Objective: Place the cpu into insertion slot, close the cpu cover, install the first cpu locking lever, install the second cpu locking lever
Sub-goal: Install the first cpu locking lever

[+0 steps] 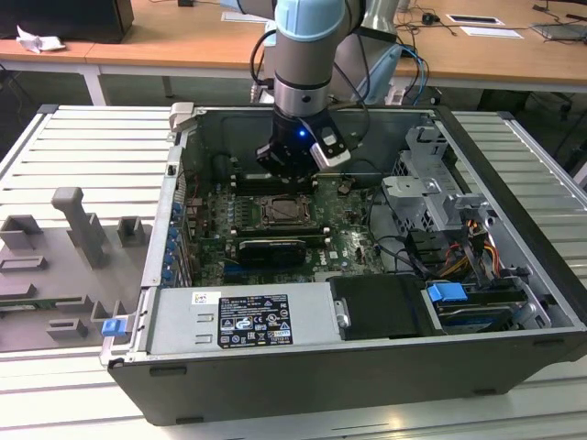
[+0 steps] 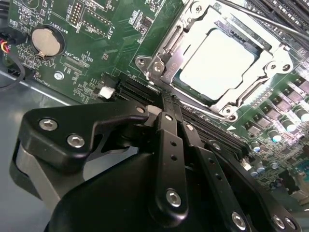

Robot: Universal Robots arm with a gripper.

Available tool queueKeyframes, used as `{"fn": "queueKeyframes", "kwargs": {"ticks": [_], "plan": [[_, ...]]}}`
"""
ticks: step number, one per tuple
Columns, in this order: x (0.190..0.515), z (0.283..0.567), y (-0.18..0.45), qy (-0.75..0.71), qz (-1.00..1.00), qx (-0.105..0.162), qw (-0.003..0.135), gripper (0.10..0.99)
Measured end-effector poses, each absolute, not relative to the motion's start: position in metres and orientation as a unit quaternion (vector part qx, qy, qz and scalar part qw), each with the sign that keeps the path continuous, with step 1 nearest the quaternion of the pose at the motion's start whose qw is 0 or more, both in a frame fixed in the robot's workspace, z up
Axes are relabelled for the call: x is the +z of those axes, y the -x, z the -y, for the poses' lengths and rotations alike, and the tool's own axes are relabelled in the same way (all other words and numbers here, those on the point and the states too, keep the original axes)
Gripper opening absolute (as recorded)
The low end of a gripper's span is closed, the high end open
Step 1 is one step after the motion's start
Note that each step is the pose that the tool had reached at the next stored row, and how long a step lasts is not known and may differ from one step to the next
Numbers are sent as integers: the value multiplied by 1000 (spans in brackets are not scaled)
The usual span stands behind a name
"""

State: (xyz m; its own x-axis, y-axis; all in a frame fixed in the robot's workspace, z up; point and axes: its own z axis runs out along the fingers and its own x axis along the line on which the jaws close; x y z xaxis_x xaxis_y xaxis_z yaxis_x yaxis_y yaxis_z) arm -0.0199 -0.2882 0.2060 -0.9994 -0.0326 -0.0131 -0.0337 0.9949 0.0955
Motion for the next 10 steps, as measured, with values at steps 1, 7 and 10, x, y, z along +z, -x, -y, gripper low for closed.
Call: {"fn": "queueKeyframes", "kwargs": {"ticks": [1, 7, 10], "plan": [[205, 288, 20, 17, -999, 48, 6, 106], [203, 288, 19, 17, -999, 45, 6, 106], [203, 288, 19, 17, -999, 44, 6, 106]]}}
